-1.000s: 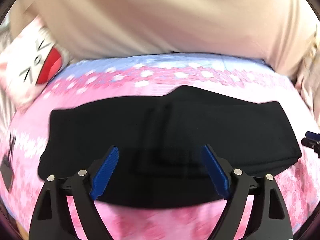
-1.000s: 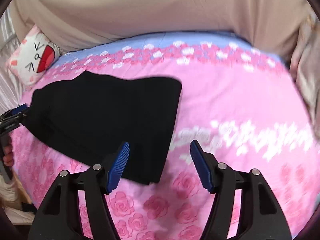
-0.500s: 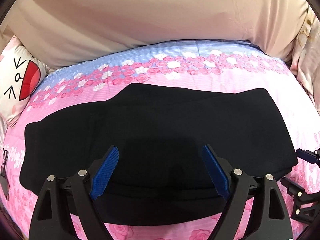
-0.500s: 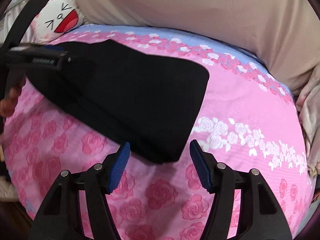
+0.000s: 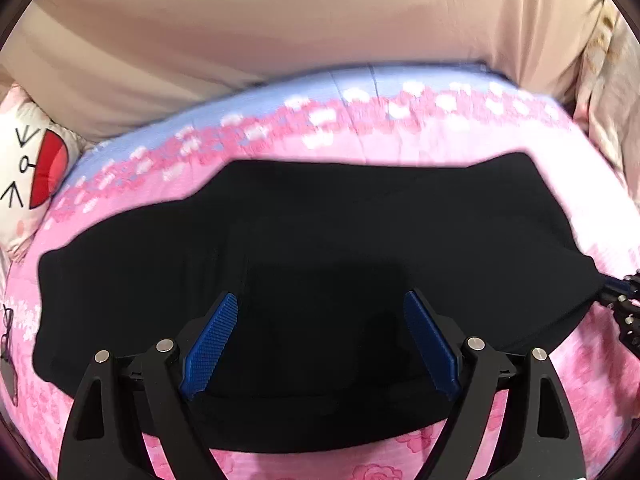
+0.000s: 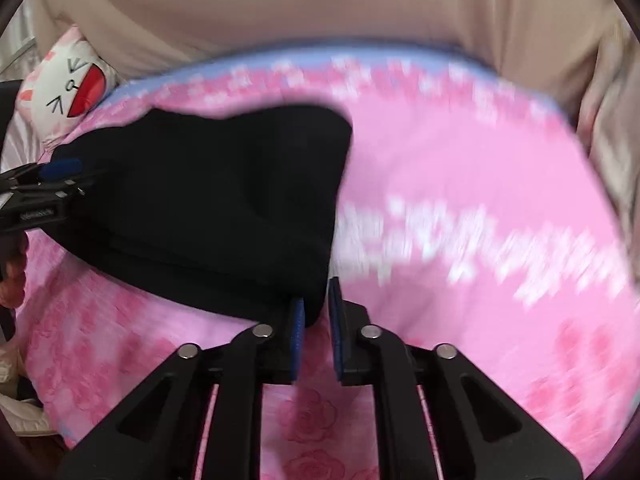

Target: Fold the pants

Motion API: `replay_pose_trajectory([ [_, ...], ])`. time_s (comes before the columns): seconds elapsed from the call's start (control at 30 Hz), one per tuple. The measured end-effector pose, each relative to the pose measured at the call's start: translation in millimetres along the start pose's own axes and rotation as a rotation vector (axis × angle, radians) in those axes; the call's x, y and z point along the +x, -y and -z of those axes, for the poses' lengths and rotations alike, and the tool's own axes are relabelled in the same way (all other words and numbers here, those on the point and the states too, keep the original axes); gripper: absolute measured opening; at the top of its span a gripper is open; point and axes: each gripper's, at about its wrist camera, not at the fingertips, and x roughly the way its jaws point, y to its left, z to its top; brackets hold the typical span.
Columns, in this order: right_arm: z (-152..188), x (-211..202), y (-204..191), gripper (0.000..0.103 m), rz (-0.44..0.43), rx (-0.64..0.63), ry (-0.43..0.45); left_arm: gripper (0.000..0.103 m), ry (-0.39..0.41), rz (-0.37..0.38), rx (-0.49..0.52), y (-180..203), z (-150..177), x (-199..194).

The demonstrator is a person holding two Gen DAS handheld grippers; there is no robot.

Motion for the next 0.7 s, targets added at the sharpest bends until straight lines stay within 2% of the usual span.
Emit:
replay_pose_trajectory([
  [0.1, -1.7, -19.6, -8.8, 0.013, -0.007, -0.012, 0.034, 0.083, -0.013, 0.002, -0.014, -2.5, 3.6, 6.1],
  [0.2, -14.1, -56.3, -14.4, 0.015, -0.036, 0.008, 0.119, 0.083, 0.024, 0.03, -0.039, -15.2, 3.2, -7.3],
  [0.27, -32.4, -67.0, -24.9, 0.015, -0.108, 0.008, 0.173, 0.083, 0.017, 0.023, -0.058, -23.2, 3.0, -2.2],
  [0.33, -47.8, -45.8, -36.9, 0.014, -0.166, -0.015, 0.14, 0.084, -0.014, 0.02, -0.077, -27.1, 3.2, 10.3],
  [0.4, -50.8, -16.8, -37.6, 0.014, -0.136, -0.019, 0.073, 0.087, -0.013, 0.029, -0.083, -30.1, 4.5, 14.7],
  [0.43, -47.1, 2.5, -30.8, 0.01, -0.079, -0.012, 0.023, 0.087, -0.018, 0.053, -0.096, -34.3, 5.8, 14.2],
  [0.47, -43.0, 10.9, -23.4, 0.01, -0.068, 0.004, 0.004, 0.087, -0.021, 0.083, -0.117, -41.4, 7.6, 11.5],
  [0.5, -40.0, 8.1, -17.3, 0.01, -0.098, 0.039, 0.014, 0.087, -0.022, 0.094, -0.132, -48.5, 9.8, 7.6],
  [0.57, -41.9, -9.4, -18.0, 0.011, -0.068, 0.077, 0.024, 0.086, 0.013, 0.079, -0.194, -79.6, 16.4, -10.6],
  [0.6, -47.1, -20.2, -27.0, 0.016, -0.043, 0.051, 0.047, 0.086, 0.028, 0.075, -0.223, -92.7, 19.2, -17.8],
  [0.63, -53.3, -28.7, -37.6, 0.016, -0.03, 0.014, 0.068, 0.086, 0.048, 0.071, -0.281, -118.6, 24.8, -28.7],
  [0.7, -74.9, -42.9, -81.4, 0.017, -0.073, -0.086, 0.107, 0.086, 0.066, 0.051, -0.384, -160.2, 37.0, -41.5],
])
